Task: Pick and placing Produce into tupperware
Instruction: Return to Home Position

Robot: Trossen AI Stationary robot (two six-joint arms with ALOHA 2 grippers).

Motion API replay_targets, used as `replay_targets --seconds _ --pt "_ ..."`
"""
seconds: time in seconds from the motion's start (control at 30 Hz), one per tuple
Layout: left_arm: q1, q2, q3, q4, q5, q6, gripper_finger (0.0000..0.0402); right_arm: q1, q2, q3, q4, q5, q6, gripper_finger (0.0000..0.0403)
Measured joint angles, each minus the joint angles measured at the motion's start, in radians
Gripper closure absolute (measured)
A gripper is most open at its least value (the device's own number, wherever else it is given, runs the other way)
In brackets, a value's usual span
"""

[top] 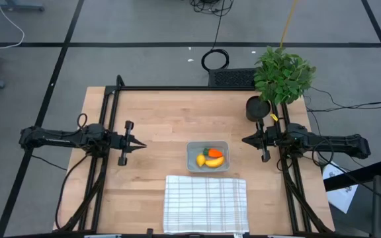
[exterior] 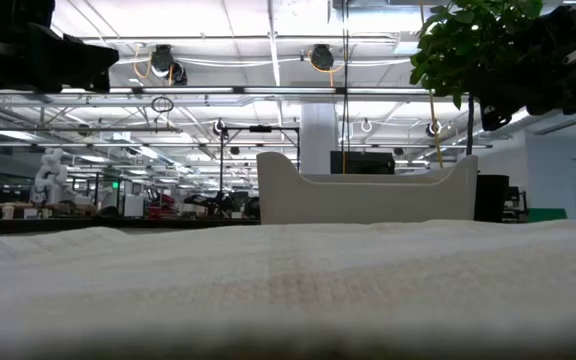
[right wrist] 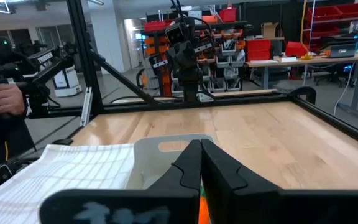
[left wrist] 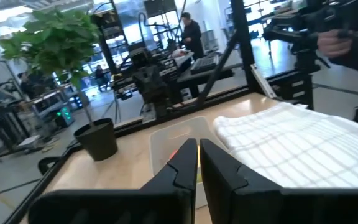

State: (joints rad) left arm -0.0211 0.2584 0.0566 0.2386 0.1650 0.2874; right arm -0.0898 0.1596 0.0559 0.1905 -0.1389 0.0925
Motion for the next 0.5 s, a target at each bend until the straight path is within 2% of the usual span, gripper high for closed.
replay_targets --seconds 0.13,0.5 --pt "0.0 0.003 -0.002 0.0 0.018 -0.003 0.0376 0.0 0.0 -0.001 0.0 -0.049 -0.006 0.0403" --pt "0.0 0.003 -0.047 0.06 -0.011 0.014 0.0376 0.0 0.0 -0.003 0.008 -0.049 -0.009 0.0403"
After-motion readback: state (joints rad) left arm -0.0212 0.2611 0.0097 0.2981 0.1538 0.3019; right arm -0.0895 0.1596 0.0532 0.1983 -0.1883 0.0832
